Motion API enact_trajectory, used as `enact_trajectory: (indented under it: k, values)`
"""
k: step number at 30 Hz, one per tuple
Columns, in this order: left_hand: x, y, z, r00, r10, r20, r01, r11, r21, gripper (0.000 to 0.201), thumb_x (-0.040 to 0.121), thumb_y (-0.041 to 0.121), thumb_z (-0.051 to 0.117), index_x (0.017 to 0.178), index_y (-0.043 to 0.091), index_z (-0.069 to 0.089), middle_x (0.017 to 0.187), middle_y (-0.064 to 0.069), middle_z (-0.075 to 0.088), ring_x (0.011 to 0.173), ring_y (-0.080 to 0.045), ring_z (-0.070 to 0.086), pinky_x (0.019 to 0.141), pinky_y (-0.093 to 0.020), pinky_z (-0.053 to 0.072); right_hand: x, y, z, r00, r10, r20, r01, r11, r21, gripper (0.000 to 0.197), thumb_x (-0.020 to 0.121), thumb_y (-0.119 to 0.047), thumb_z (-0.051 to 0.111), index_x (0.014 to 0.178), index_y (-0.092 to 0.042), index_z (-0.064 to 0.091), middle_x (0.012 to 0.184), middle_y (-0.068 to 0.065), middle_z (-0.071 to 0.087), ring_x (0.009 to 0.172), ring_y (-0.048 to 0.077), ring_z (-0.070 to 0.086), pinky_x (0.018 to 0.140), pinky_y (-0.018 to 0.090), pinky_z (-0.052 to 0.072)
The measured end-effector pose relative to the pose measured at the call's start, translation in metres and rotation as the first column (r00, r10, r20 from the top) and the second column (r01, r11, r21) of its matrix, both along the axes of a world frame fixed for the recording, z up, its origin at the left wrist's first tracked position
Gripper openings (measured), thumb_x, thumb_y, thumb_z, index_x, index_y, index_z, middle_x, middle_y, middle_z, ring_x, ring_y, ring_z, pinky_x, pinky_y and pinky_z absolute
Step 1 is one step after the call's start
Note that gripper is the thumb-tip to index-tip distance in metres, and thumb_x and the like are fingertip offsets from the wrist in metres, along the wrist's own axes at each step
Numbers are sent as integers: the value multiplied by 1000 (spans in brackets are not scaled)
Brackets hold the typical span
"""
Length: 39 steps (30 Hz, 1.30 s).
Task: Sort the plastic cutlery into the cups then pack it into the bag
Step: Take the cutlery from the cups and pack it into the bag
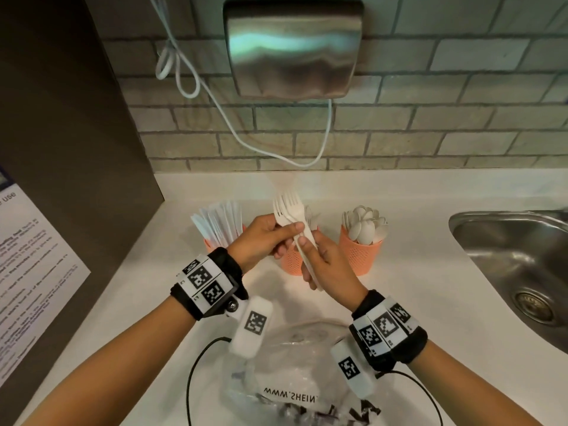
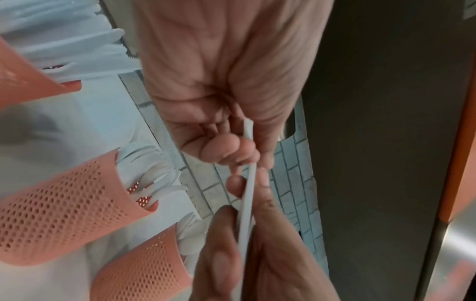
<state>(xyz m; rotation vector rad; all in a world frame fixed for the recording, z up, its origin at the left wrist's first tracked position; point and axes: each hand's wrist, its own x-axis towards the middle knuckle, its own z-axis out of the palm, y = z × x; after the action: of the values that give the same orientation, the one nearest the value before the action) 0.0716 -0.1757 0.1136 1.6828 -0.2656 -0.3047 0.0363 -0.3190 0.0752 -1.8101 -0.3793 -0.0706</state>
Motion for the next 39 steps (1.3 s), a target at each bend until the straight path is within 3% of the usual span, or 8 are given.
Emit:
enact_trajectory:
  k: [9,12,16,21,27,32,35,39]
  values:
    - [-2,2,13,982,-143,121,117,973,200,12,91,13,55,80,15,59,50,4,50,38,-1,44,40,-13,37,12,-17,28,949,235,-211,-285,924,-254,28,99,-22,40,107,-4,60,91,2,67,87,10,64,73,14,48]
    - [2,5,20,966,-173,191,121,959,254,11,91,11,55,93,2,60,56,-1,47,39,0,43,42,-14,37,27,-23,40,931,294,-216,-327,936,-133,29,90,-20,59,111,0,64,111,14,68,107,24,62,99,38,47]
    - [12,8,26,945,-181,273,106,957,269,22,89,11,59,104,-4,58,60,-1,49,40,-1,43,42,-15,37,37,-20,51,970,171,-172,-185,980,-72,23,80,-1,66,100,10,65,93,27,63,80,27,52,69,29,43]
    - [20,10,27,907,-124,402,27,971,237,49,81,14,70,126,7,51,88,5,62,55,9,53,51,-4,37,46,-15,50,981,161,-105,-169,983,-67,24,78,1,68,94,17,63,92,45,58,78,33,53,63,31,47]
    - [18,21,24,955,-59,292,-5,977,213,45,82,20,68,123,14,52,72,-6,63,52,-11,54,54,-26,45,56,-14,37,997,81,-11,-82,990,-111,32,78,-10,72,66,16,56,60,15,55,57,25,52,57,34,44]
    - [-19,73,9,961,116,252,-147,983,107,20,89,38,50,100,24,59,73,0,69,62,-7,63,63,-21,50,75,-30,33,986,-104,131,118,987,-107,38,77,-18,73,52,2,53,48,3,53,55,17,48,61,35,45]
    - [-57,110,-35,943,198,266,-273,920,281,15,86,47,54,94,35,59,77,3,71,72,-5,65,69,-17,50,85,-33,29,971,-173,163,189,978,-84,39,77,-20,73,59,9,56,55,18,55,56,17,47,63,32,42]
    - [-116,137,-118,939,247,240,-343,725,597,34,88,30,56,122,23,57,119,3,63,112,-12,58,92,-12,40,97,-31,17,964,-219,151,238,964,-115,34,78,-20,73,51,-11,54,49,-5,49,50,2,43,62,26,39]
